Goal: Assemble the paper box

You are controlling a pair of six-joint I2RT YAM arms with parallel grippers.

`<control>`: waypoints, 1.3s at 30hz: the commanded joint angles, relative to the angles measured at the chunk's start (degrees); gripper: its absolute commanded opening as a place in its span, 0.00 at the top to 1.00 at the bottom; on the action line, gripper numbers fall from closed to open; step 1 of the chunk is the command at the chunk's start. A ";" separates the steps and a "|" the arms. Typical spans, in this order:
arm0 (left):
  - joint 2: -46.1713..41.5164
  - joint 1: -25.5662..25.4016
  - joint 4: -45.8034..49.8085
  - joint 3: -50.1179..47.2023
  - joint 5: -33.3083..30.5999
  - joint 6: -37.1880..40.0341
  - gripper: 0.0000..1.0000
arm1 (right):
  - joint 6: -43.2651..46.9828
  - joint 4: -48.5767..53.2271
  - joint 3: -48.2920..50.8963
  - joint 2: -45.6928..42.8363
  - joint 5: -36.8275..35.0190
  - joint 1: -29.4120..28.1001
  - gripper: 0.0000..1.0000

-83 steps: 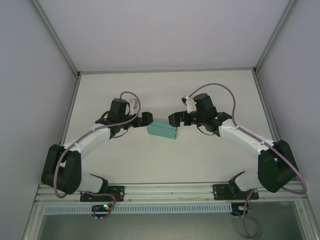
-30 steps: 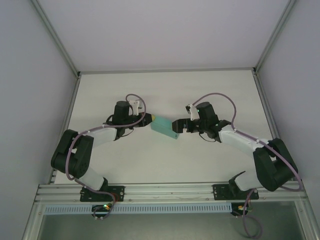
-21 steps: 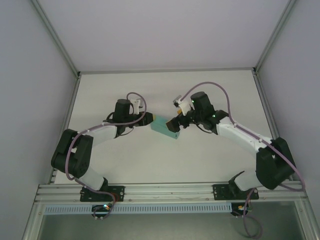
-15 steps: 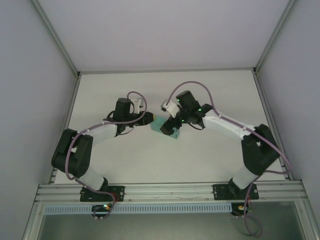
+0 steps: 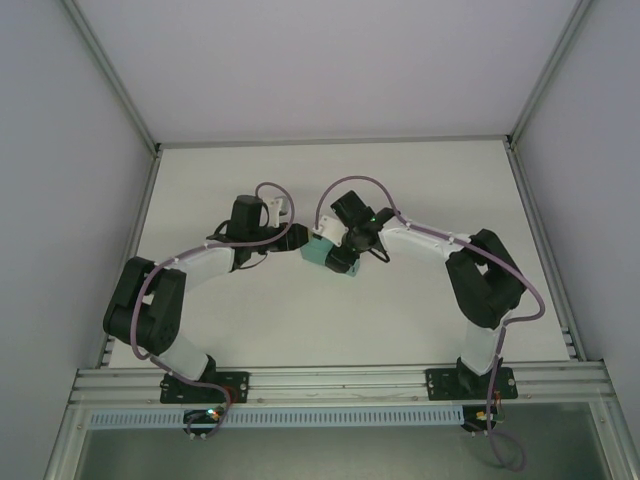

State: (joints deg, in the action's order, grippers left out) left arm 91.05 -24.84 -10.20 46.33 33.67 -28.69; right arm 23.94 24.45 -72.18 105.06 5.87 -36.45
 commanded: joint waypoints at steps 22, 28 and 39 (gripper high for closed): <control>-35.12 3.72 29.90 -8.48 -27.35 -2.38 0.00 | 1.96 -5.41 -0.69 7.29 -59.53 -2.21 0.62; -43.06 4.01 33.63 -11.28 -28.43 -2.69 0.00 | -8.41 4.93 -7.06 13.93 -63.12 -4.76 0.60; -44.09 4.09 35.31 -10.10 -28.21 -1.93 0.00 | -25.89 23.19 -15.05 16.40 -53.48 -8.44 0.16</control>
State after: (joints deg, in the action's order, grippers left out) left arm 47.51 -21.26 23.68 35.20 6.13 -30.41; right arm 2.52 43.20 -87.70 122.93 -51.77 -44.49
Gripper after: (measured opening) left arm 0.997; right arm 0.816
